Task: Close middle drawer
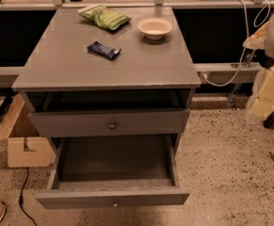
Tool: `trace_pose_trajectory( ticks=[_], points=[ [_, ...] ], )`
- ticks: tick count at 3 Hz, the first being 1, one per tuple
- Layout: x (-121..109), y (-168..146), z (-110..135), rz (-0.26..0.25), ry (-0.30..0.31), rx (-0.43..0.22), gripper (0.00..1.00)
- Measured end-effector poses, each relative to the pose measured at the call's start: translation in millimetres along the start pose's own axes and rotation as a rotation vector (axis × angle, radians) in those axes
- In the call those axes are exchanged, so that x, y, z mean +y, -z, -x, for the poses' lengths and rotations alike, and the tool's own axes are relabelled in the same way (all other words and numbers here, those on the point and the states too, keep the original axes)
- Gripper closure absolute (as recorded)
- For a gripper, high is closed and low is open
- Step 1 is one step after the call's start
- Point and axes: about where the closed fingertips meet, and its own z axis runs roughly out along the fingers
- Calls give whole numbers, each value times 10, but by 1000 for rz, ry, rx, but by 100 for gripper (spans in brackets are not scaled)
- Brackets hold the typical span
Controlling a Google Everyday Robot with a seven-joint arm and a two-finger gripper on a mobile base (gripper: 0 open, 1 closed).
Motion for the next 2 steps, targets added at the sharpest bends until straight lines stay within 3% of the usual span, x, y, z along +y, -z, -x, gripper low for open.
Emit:
trace_pose_trajectory(
  ticks=[1,2],
  points=[
    [0,-1,0,0,0,0,0],
    [124,-454,95,73,-21,-51,0]
  ],
)
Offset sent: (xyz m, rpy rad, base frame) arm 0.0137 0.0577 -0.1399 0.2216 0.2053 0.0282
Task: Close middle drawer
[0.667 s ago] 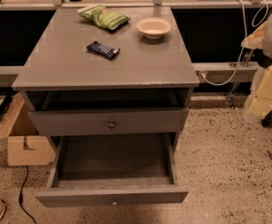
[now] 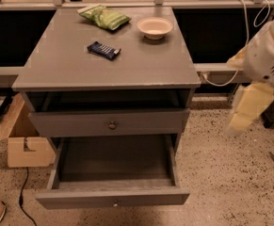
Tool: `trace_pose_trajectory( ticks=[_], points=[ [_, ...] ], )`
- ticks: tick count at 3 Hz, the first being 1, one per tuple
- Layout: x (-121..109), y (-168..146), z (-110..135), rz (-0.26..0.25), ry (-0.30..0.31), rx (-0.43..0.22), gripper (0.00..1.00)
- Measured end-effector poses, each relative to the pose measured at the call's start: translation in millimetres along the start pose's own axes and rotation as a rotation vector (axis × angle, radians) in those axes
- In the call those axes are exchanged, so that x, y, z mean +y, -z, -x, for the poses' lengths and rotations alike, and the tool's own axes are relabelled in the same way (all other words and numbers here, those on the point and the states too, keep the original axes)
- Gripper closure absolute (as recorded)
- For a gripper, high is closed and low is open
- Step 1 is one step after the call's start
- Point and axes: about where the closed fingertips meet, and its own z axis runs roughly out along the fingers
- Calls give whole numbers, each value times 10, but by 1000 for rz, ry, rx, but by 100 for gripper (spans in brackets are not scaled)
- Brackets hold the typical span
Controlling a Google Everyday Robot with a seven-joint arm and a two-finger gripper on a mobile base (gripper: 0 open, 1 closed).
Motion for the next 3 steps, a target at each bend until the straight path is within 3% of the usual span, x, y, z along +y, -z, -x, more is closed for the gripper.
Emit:
trace_pose_trajectory(
  ticks=[1,2,3],
  points=[
    [194,-824,77,130,-72,-92,0],
    [392,-1588,212,212,-155,-180,0],
    [406,-1615,201,212,-157,-178,0]
  ],
)
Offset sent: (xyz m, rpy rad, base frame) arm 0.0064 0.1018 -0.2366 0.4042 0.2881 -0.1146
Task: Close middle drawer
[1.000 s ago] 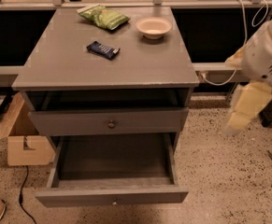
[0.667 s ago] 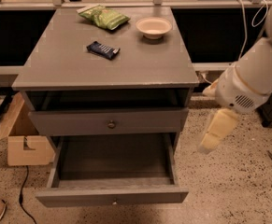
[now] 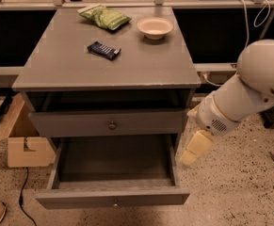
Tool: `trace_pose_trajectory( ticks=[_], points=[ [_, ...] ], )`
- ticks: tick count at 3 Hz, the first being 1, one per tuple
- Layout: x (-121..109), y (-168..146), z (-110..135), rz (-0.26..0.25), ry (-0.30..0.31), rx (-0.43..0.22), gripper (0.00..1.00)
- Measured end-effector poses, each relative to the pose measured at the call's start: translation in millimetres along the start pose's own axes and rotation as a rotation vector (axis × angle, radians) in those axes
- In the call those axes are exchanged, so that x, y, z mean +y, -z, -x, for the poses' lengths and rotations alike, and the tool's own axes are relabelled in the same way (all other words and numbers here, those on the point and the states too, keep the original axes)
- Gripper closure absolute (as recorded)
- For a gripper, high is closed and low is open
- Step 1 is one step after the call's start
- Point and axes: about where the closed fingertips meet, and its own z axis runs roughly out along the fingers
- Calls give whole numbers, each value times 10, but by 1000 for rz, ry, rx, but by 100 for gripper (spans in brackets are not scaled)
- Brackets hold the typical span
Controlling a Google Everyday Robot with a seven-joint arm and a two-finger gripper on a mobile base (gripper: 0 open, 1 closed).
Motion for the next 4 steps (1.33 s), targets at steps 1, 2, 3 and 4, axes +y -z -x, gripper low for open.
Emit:
trace_pose_trajectory(
  ticks=[1,2,3,4],
  points=[
    [48,-440,-280,-16,-28,10,0],
    [191,-1172,-725,14,-86,-12,0],
    [289,-1796,-1060,41,-158,-40,18],
    [380,-2250,-1285,51,-217,-44,41]
  ],
)
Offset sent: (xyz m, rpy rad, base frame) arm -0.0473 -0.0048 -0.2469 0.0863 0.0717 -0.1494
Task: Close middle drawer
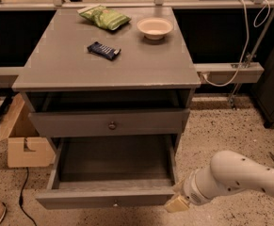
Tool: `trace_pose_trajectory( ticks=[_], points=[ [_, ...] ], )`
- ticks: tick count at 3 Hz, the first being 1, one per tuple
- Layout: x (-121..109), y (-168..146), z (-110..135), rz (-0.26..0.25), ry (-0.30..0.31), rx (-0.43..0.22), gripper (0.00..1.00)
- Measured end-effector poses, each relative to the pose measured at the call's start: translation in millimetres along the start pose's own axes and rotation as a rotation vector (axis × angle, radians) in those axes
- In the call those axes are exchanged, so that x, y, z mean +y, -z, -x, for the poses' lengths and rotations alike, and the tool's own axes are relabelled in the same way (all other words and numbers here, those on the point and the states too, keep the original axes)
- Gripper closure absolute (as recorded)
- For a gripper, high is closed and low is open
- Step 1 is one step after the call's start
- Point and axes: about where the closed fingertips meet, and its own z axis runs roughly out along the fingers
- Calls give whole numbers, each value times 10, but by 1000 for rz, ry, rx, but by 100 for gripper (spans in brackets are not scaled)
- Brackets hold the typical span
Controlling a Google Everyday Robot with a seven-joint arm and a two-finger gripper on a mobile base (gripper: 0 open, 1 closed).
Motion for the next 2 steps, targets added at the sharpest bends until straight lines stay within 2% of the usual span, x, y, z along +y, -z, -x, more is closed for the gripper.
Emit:
trace_pose_trajectory(
  ticks=[1,2],
  points=[
    [42,-405,-208,18,-50,12,64],
    [51,-816,-419,25,-96,51,88]
  ],
)
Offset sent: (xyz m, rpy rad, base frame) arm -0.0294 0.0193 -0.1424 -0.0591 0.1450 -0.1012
